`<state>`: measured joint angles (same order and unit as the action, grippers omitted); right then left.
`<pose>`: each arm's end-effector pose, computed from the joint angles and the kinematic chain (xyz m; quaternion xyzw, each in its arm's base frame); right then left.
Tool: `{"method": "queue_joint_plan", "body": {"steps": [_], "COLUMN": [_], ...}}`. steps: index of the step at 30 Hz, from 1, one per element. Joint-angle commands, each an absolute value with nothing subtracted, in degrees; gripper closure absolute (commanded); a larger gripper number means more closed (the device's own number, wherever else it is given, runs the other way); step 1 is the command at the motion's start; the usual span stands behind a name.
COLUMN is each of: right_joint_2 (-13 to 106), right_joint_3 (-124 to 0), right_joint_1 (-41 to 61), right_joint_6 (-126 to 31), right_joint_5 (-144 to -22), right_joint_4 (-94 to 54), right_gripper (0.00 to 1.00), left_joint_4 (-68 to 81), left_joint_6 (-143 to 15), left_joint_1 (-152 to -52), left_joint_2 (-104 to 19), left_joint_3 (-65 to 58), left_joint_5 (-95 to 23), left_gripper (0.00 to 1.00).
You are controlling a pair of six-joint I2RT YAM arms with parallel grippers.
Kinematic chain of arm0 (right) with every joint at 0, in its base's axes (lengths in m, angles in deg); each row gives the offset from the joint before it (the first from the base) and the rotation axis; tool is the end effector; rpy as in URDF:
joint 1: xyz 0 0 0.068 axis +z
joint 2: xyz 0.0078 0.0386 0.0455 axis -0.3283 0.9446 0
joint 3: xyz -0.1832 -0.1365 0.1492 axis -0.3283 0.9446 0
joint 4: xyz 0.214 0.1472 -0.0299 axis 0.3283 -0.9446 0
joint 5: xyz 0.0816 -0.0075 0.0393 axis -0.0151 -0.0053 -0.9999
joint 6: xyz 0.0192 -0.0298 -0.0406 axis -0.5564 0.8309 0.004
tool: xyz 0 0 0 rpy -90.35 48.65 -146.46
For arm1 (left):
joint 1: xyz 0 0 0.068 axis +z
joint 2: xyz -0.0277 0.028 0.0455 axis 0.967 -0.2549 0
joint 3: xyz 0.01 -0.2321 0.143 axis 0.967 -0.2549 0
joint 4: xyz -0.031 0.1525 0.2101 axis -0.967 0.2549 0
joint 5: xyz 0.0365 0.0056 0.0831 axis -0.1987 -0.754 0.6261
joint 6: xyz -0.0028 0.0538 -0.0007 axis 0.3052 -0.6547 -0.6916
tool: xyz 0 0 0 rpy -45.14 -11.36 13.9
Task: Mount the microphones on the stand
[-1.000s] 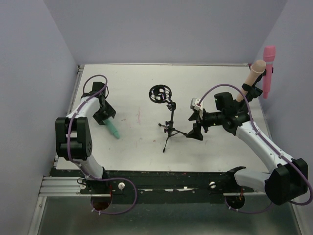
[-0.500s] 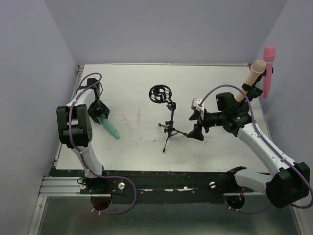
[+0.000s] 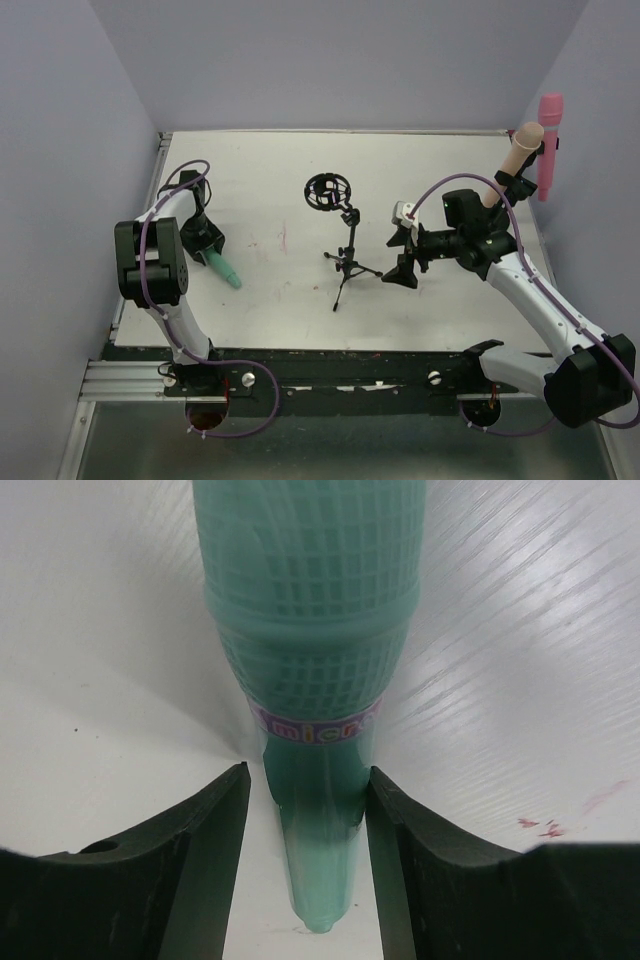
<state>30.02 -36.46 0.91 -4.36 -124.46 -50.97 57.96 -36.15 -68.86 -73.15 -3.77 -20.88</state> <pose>0.2036 0.1031 0.2808 -0.5353 0.6684 0.3326 0.3950 0.3384 0.0420 0.1702 -0.3935 0.9158 0.0394 0.0696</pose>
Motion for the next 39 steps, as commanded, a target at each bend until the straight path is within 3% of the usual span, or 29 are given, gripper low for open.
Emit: {"method": "queue_joint_plan", "body": {"steps": [1,7,8,10,16,26,39], "right_joint_2": [28.6,27.8,27.7,27.5,27.0,23.7,22.3], "right_joint_3": [-37.7,-37.6,-37.5,-37.5,-37.6,-36.5,-54.7], "right_joint_1": [1.0,1.0,1.0,1.0,1.0,1.0,1.0], "right_joint_6": [-3.5,-3.4,-3.4,-3.5,-3.3,-3.8,1.1], "right_joint_5": [-126.5,-126.9,-126.8,-126.9,-127.4,-126.0,-130.4], "right_joint_4": [-52.5,-52.5,-52.7,-52.6,-52.7,-54.0,-82.2], "right_gripper": [0.0,0.0,0.0,0.0,0.01,0.0,0.01], "left_joint_4": [56.1,53.4,53.1,52.9,50.5,46.8,28.3], "left_joint_6": [-37.2,-37.5,-37.7,-37.9,-38.4,-39.6,-39.1], "left_joint_1": [-68.9,-67.9,-67.4,-66.5,-65.6,-65.4,-67.1], "left_joint_2": [-68.5,-66.3,-66.2,-65.9,-63.9,-48.0,-12.3], "left_joint_3": [-8.4,-12.2,-12.8,-13.7,-16.6,-22.4,-35.3], "left_joint_5": [-23.6,-23.8,-24.0,-24.3,-26.6,-32.9,-54.7], "left_gripper": [0.43,0.44,0.51,0.52,0.73,0.76,0.8]}}
